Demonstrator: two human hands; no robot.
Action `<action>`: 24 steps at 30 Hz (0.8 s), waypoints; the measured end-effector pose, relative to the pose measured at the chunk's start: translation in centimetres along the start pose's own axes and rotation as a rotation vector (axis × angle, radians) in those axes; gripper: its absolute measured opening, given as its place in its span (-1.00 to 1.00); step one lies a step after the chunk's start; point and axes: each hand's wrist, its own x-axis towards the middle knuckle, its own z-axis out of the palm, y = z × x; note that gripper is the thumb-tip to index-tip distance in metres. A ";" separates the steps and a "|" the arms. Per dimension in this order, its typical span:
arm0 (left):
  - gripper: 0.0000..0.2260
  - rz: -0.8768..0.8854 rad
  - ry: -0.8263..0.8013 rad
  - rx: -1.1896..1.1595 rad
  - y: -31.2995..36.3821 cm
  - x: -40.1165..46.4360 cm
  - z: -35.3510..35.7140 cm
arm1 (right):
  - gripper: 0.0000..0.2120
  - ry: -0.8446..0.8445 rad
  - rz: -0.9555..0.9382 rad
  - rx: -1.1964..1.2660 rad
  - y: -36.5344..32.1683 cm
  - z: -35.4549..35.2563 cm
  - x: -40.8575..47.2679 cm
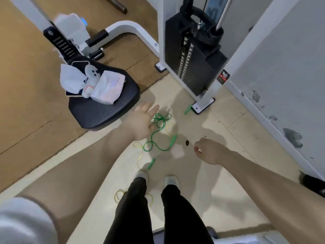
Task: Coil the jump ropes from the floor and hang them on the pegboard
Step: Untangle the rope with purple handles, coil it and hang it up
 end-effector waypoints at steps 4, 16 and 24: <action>-0.44 -0.094 0.055 -0.089 -3.7 -2.7 3.7 | -0.69 -0.071 -0.019 -0.081 -2.1 2.7 3.1; -0.44 -0.459 -0.117 -0.202 -15.9 -10.2 17.7 | -0.69 -0.237 -0.099 -0.107 -10.5 13.7 10.7; -0.43 -0.415 -0.152 -0.356 -25.8 -10.4 33.9 | -0.71 -0.212 -0.024 0.035 -17.1 30.5 21.2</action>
